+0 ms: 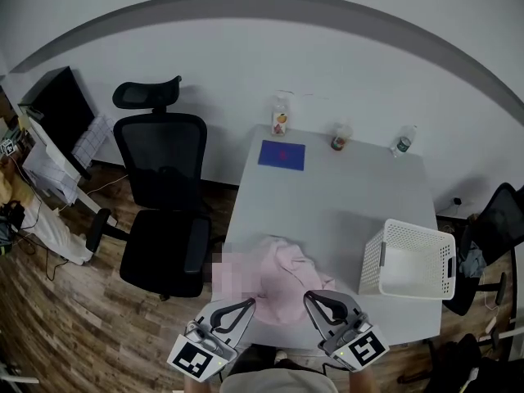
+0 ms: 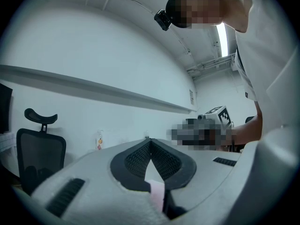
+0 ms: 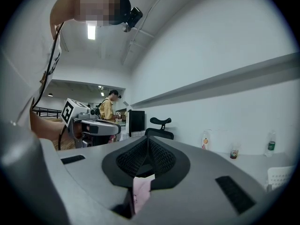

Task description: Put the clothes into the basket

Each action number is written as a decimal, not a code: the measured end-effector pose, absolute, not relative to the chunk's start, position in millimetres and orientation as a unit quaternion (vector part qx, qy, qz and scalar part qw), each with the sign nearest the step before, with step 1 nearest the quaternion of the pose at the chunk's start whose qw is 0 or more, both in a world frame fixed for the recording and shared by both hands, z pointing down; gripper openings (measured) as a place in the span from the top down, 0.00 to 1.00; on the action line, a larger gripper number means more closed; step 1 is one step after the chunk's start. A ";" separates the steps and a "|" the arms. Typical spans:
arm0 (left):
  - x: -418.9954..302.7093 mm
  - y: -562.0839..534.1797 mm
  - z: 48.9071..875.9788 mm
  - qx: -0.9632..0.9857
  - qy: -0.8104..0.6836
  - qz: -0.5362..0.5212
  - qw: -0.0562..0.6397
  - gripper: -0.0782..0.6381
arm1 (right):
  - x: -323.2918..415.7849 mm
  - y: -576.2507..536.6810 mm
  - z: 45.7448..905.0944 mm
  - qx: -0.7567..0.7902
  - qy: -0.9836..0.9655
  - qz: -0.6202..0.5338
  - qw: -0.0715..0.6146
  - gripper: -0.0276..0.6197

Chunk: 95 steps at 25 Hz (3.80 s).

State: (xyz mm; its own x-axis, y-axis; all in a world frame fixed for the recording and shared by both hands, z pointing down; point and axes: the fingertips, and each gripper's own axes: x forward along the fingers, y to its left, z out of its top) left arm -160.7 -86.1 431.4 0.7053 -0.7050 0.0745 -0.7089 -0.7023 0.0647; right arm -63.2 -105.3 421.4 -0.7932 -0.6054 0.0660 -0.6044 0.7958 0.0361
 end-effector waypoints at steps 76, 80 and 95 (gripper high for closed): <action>-140.8 -161.3 553.6 0.928 -0.334 0.128 0.104 0.88 | -106.1 -180.5 753.1 0.088 -0.876 0.060 0.470 0.07; -138.9 -157.9 558.1 0.929 -0.328 0.136 0.101 0.88 | -106.9 -181.3 759.3 0.099 -0.882 0.038 0.459 0.07; -140.9 -155.9 562.3 0.927 -0.330 0.143 0.108 0.88 | -110.5 -169.9 771.0 0.120 -0.879 0.061 0.457 0.50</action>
